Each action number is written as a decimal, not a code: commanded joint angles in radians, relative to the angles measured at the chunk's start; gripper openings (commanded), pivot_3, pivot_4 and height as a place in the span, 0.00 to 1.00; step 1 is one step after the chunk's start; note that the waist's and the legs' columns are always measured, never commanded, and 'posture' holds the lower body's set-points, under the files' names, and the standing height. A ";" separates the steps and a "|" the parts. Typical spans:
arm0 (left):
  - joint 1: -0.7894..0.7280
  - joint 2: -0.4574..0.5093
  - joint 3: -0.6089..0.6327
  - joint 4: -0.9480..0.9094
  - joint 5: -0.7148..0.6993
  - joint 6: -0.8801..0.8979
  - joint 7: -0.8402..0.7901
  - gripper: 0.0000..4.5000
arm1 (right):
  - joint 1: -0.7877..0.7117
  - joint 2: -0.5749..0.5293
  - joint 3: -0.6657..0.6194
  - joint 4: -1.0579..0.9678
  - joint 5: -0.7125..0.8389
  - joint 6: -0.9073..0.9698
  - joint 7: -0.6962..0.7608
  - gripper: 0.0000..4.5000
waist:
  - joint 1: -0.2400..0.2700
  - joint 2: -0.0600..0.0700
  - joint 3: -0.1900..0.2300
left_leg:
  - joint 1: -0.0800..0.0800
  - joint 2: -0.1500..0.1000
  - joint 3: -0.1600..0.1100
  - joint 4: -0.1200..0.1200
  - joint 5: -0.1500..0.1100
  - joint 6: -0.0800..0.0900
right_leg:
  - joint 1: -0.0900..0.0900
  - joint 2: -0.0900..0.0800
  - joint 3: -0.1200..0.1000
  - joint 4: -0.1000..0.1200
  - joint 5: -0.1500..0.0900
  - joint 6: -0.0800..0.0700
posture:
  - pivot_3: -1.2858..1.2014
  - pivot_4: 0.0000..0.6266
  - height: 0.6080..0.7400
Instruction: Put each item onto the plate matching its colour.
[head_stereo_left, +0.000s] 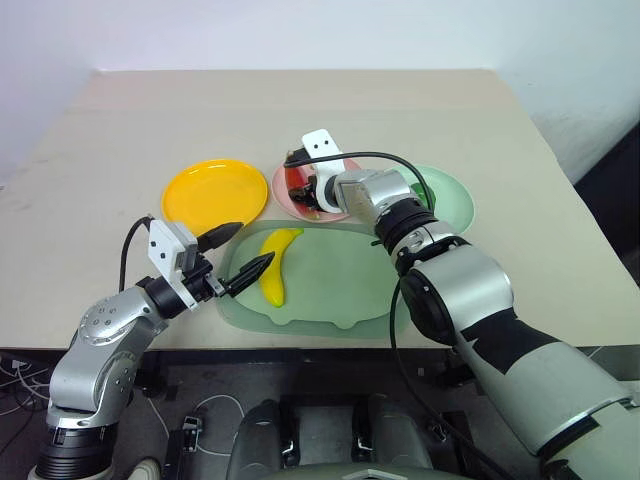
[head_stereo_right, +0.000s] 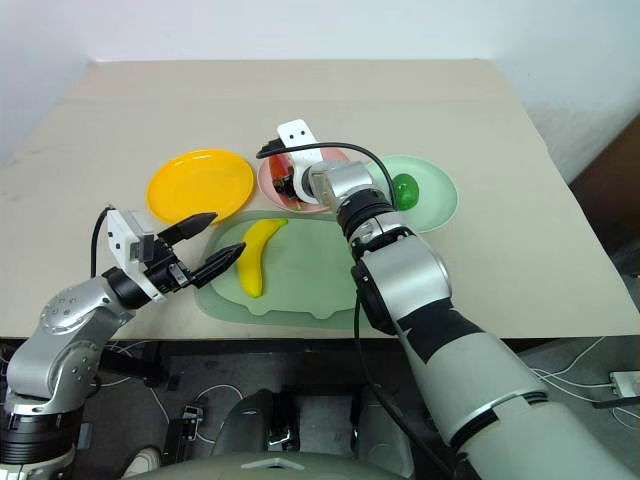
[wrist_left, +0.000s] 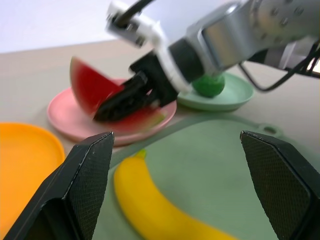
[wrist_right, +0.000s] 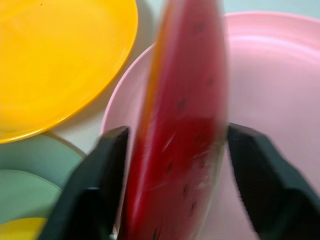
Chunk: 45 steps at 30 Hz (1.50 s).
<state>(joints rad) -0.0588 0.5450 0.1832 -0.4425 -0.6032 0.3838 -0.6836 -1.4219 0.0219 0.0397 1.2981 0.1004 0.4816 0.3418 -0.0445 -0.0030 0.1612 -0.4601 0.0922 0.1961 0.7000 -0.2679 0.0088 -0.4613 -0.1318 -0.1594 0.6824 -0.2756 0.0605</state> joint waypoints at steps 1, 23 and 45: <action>-0.021 0.013 0.024 -0.057 -0.031 0.026 0.023 0.94 | -0.046 -0.001 -0.035 -0.014 -0.008 -0.034 0.002 0.98 | 0.000 0.000 0.000 | 0.000 0.000 0.000 0.000 0.000 0.000 | 0.000 0.000 0.000 0.000 0.000 0.000 | 0.52 0.24 0.66; 0.009 -0.070 0.026 -0.091 -0.053 0.026 0.107 0.94 | 0.591 -0.076 -0.141 -1.246 0.193 0.358 0.030 0.99 | 0.001 -0.001 0.000 | 0.000 0.001 -0.002 0.001 0.000 0.000 | 0.001 0.000 0.000 0.001 0.000 0.000 | 0.52 0.24 0.66; 0.151 -0.227 -0.036 -0.143 0.094 0.029 0.385 0.94 | 1.087 -0.372 -0.065 -1.679 0.350 0.134 0.346 0.99 | 0.009 -0.002 -0.001 | 0.005 -0.004 -0.005 0.000 0.001 0.000 | 0.007 -0.002 -0.001 0.001 0.000 0.000 | 0.52 0.24 0.66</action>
<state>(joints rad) 0.0869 0.3198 0.1600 -0.5400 -0.5315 0.4100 -0.3199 -0.3265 -0.3414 -0.0280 -0.3669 0.4413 0.6404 0.6795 -0.0354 -0.0052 0.1606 -0.4534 0.0883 0.1907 0.7004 -0.2670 0.0087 -0.4527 -0.1336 -0.1604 0.6833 -0.2756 0.0604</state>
